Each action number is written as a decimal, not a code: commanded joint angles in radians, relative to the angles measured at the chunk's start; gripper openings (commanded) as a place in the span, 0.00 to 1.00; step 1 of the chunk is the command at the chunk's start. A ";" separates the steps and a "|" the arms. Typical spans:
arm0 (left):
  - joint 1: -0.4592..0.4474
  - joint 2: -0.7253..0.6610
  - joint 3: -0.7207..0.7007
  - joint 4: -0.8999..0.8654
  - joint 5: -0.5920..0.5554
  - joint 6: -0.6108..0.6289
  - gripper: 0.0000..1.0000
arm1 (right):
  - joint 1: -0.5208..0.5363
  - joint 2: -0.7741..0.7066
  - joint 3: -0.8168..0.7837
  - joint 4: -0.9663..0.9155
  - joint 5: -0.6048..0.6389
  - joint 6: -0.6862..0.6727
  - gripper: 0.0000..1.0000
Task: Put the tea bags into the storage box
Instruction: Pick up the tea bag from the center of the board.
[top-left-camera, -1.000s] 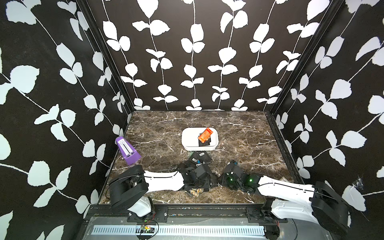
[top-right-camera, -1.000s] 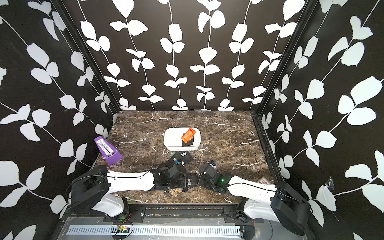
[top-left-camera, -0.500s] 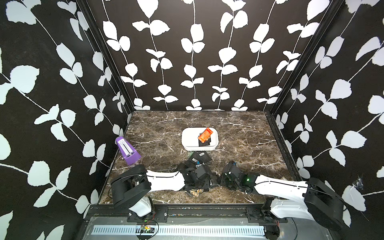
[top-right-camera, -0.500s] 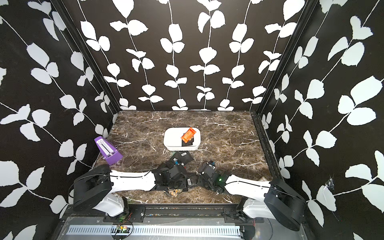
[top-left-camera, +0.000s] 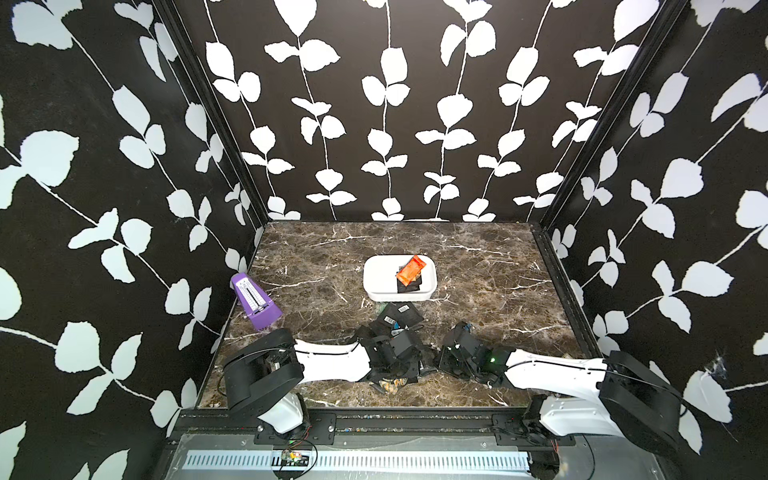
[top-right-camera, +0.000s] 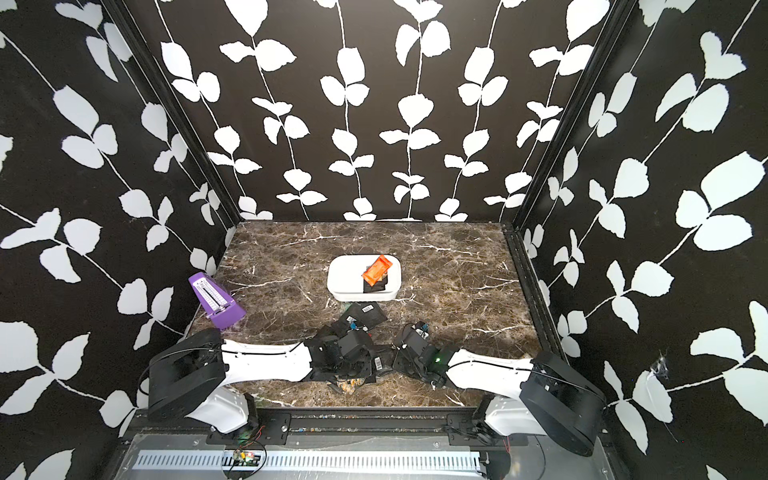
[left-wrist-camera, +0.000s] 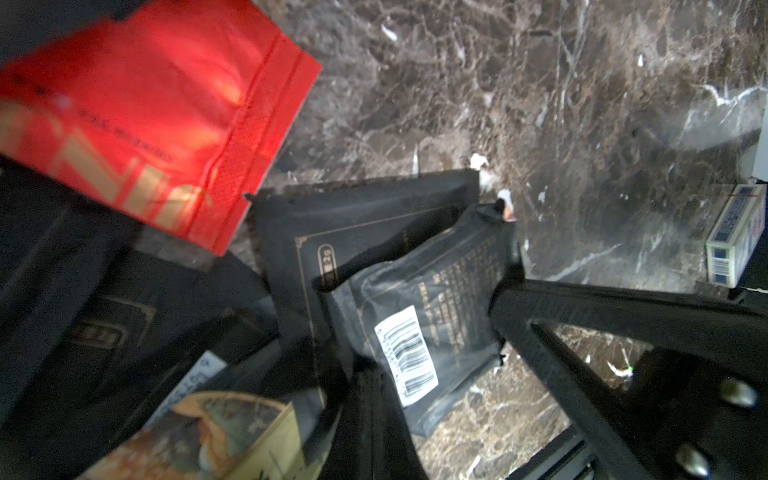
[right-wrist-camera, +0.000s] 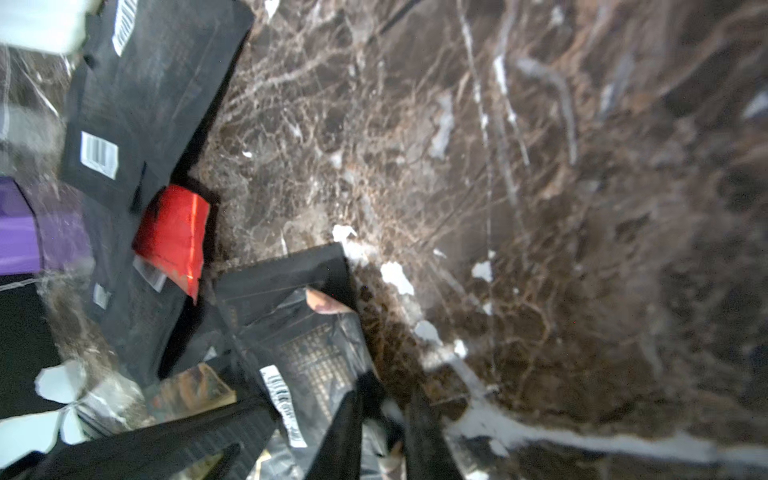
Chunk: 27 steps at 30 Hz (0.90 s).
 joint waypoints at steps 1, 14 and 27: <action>-0.007 0.010 -0.009 -0.014 -0.006 -0.002 0.00 | 0.011 0.004 -0.026 -0.009 0.010 0.005 0.15; -0.005 -0.054 0.073 -0.076 -0.057 0.077 0.03 | 0.013 -0.103 0.110 -0.238 0.098 -0.105 0.00; 0.004 -0.250 0.068 -0.189 -0.258 0.108 0.13 | -0.056 -0.249 0.393 -0.575 0.196 -0.321 0.00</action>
